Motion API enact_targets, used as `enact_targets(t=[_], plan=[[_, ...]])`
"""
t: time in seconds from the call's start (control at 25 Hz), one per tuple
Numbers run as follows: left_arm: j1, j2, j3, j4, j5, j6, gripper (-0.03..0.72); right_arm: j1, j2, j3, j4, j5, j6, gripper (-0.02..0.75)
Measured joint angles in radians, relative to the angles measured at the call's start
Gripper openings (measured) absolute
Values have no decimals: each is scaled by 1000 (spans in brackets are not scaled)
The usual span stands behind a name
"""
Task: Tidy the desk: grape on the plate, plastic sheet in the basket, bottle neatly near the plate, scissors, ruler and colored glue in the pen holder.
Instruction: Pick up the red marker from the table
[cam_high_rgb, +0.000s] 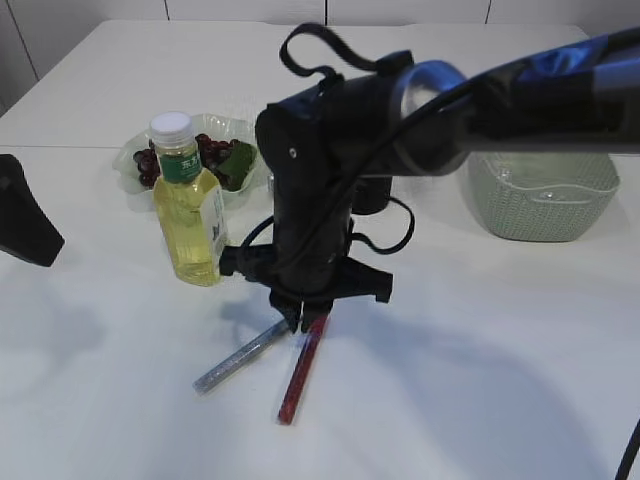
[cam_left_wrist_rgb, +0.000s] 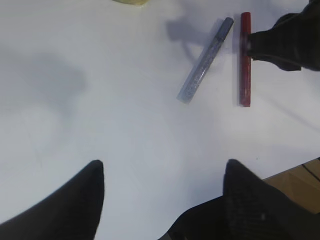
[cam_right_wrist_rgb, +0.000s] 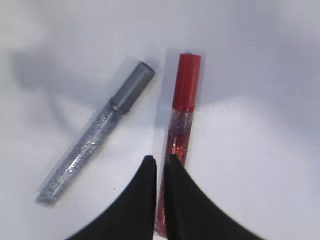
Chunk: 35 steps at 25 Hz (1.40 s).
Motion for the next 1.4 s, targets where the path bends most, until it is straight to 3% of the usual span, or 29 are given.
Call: enact_targets(t=[0.2,0.28,0.44,0.56,1.4], plan=[[0,0,0,0,0,0,541,-42,-44,0,9,25,-51,56],[0,0,0,0,0,0,541,-46,-44,0,11,38,-48,89],[0,0,0,0,-4,0,541,-46,-26,0,78,38,-33,301],[0,0,0,0,-4,0,540,-39,7,0,95,36,-29,401],[0,0,0,0,-6,0,538,-25,78,0,41,29,36,429]])
